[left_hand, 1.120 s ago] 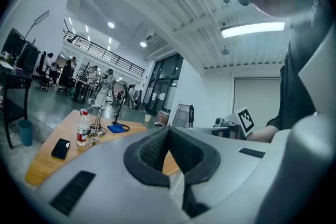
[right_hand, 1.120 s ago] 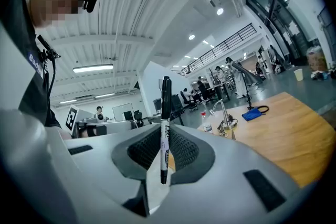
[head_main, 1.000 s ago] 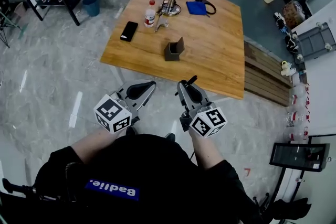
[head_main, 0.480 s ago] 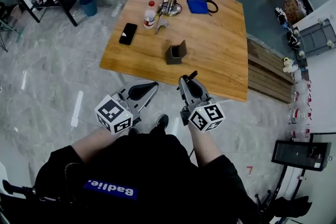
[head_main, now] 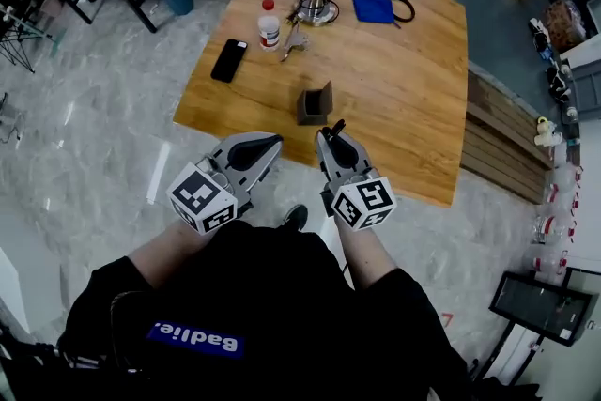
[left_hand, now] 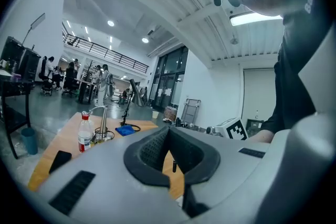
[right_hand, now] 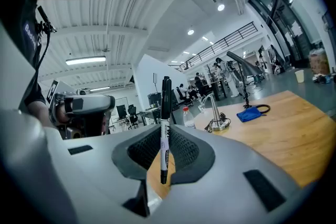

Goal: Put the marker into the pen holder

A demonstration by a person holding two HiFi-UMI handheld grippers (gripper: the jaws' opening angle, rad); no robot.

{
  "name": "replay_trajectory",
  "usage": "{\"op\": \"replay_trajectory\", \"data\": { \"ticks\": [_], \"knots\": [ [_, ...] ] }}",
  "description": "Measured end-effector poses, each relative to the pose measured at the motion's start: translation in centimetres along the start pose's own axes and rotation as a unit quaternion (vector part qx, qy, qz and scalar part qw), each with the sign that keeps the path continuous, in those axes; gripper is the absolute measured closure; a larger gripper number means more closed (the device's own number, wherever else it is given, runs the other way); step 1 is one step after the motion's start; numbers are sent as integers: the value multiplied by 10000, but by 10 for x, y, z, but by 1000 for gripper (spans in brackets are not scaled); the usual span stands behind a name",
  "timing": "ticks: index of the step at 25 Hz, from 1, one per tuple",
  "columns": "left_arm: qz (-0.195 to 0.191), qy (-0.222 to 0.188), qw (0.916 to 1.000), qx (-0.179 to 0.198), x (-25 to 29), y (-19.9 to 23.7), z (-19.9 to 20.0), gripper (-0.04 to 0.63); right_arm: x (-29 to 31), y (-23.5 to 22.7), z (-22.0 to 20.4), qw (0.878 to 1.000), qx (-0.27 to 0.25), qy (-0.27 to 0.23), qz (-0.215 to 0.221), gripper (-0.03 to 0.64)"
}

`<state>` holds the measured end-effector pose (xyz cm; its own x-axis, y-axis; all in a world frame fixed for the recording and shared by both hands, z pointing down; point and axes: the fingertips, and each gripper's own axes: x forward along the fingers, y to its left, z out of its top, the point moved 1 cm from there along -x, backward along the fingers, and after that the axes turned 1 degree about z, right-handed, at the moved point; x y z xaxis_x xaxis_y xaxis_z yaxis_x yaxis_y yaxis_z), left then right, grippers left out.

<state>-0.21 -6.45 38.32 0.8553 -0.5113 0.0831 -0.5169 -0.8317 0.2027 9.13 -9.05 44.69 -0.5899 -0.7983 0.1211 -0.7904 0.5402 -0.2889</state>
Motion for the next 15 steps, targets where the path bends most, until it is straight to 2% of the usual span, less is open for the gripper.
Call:
{"op": "replay_trajectory", "data": {
  "ticks": [5, 9, 15],
  "knots": [
    [199, 21, 9998, -31, 17, 19, 3, 586, 18, -20, -4, 10000, -40, 87, 15, 571],
    [49, 38, 10000, -15, 25, 30, 6, 586, 34, -28, -3, 9999, -111, 36, -128, 571],
    [-406, 222, 9989, -121, 27, 60, -2, 586, 60, -48, -8, 9952, -153, -229, -938, 571]
  ]
}}
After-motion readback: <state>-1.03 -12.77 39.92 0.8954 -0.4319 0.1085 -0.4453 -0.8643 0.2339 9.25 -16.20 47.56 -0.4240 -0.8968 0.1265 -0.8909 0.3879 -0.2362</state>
